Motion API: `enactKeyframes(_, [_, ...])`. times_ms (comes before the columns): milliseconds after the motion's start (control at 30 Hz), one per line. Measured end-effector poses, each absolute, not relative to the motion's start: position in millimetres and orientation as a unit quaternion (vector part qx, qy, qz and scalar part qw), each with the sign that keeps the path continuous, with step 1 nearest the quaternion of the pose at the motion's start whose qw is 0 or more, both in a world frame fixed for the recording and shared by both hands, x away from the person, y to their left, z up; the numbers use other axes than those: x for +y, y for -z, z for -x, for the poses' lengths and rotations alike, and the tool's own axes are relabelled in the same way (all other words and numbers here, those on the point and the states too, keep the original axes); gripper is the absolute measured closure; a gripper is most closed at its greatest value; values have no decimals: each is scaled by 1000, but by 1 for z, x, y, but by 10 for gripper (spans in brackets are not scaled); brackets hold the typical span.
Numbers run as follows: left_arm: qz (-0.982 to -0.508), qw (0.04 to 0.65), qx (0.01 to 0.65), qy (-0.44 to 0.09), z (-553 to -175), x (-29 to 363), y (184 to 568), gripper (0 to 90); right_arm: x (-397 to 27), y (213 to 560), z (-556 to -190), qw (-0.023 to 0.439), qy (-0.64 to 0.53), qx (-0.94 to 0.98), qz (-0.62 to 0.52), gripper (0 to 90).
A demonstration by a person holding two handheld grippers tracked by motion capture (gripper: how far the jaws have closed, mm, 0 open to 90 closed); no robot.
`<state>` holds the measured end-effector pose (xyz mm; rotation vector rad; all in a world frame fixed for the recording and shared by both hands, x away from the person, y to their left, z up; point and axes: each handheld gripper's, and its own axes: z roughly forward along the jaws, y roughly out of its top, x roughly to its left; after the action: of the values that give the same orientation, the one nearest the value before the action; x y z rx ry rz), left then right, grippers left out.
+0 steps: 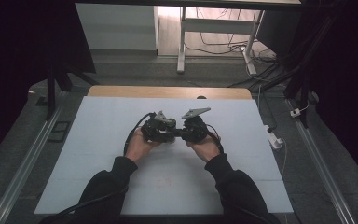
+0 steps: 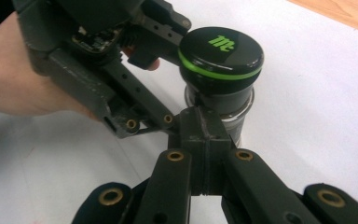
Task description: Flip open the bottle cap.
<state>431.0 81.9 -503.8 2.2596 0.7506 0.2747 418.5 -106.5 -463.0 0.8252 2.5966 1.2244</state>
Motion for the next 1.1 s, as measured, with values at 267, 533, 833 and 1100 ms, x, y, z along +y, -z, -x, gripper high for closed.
enactKeyframes(267, [-877,365,294,-104,-431,82,504,534,-105,466,-422,72,-406,868,-277,889])
enactKeyframes(533, [-878,364,294,-105,-431,82,504,534,-103,461,-420,72,-417,864,-271,890])
enactKeyframes(833, [-877,365,294,-105,-431,82,504,535,-101,458,-418,74,-418,866,-266,890])
enactKeyframes(1100, [-879,362,292,-108,-431,82,504,535,-103,452,-419,76,-430,858,-271,890])
